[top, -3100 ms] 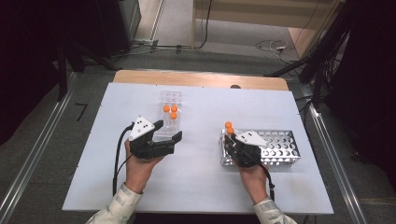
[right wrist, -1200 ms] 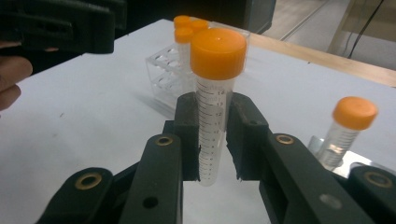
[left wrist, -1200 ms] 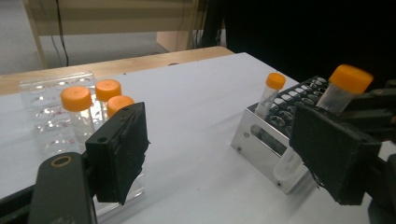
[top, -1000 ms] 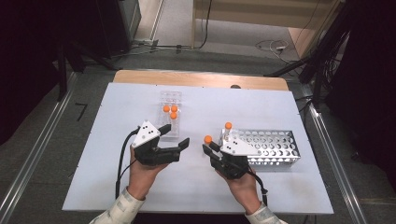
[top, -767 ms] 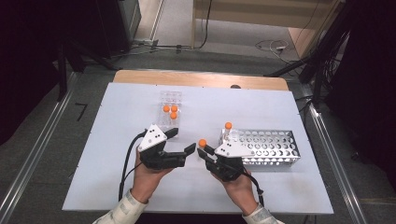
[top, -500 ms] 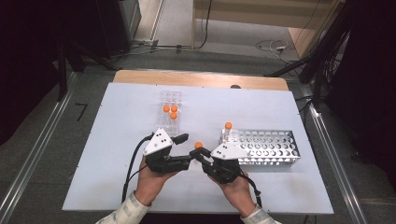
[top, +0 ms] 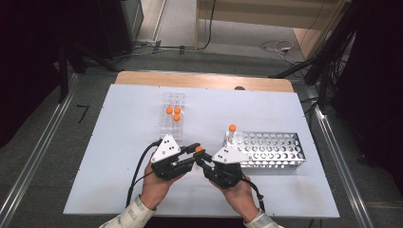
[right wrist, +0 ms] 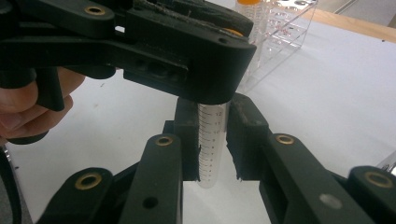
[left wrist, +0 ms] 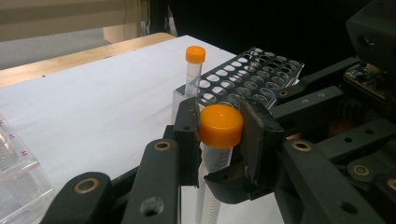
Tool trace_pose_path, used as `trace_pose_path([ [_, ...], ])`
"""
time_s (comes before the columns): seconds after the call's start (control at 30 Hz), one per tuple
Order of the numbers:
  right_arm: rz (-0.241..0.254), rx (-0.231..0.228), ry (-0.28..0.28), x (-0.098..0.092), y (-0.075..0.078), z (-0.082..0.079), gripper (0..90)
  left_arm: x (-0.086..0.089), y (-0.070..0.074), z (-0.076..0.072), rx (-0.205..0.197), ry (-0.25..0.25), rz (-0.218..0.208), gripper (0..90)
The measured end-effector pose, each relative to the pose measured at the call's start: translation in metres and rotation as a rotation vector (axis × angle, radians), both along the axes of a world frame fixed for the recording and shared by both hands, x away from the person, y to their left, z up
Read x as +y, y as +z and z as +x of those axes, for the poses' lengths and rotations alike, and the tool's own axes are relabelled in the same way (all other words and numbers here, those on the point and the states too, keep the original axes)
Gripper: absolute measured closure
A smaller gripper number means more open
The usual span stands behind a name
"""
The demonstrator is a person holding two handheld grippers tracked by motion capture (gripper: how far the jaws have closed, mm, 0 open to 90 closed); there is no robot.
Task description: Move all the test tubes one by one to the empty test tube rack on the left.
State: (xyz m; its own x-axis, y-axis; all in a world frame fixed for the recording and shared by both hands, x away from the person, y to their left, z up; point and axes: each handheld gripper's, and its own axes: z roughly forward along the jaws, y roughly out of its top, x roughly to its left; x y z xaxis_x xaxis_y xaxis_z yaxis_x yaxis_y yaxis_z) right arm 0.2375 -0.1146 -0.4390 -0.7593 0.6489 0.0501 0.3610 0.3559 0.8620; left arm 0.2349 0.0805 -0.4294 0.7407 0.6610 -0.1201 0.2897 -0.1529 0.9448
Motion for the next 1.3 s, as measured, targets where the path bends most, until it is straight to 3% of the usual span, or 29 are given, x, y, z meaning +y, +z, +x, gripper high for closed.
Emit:
trace_pose_path([
  [0.17,0.013,0.011,0.006,-0.001,0.000,0.001,70.2,0.000,0.001,0.000,-0.001,-0.002,0.001,70.2],
  [0.23,0.019,0.023,0.021,-0.001,0.001,0.002,53.7,0.001,0.001,0.000,-0.002,0.001,-0.001,70.3],
  [0.33,0.014,0.037,0.028,-0.002,0.001,0.003,37.2,0.003,0.002,0.001,-0.002,0.011,-0.010,70.3],
  [0.5,0.009,0.031,0.038,-0.010,0.005,-0.001,25.4,0.016,0.007,0.005,0.001,0.055,-0.035,70.3],
  [0.87,0.002,0.014,-0.041,-0.051,0.008,-0.007,23.2,0.044,0.017,0.017,-0.003,0.167,-0.037,70.4],
  [1.3,-0.014,0.001,-0.144,-0.083,0.002,0.002,22.5,0.058,0.024,0.023,-0.018,0.222,-0.032,70.3],
])
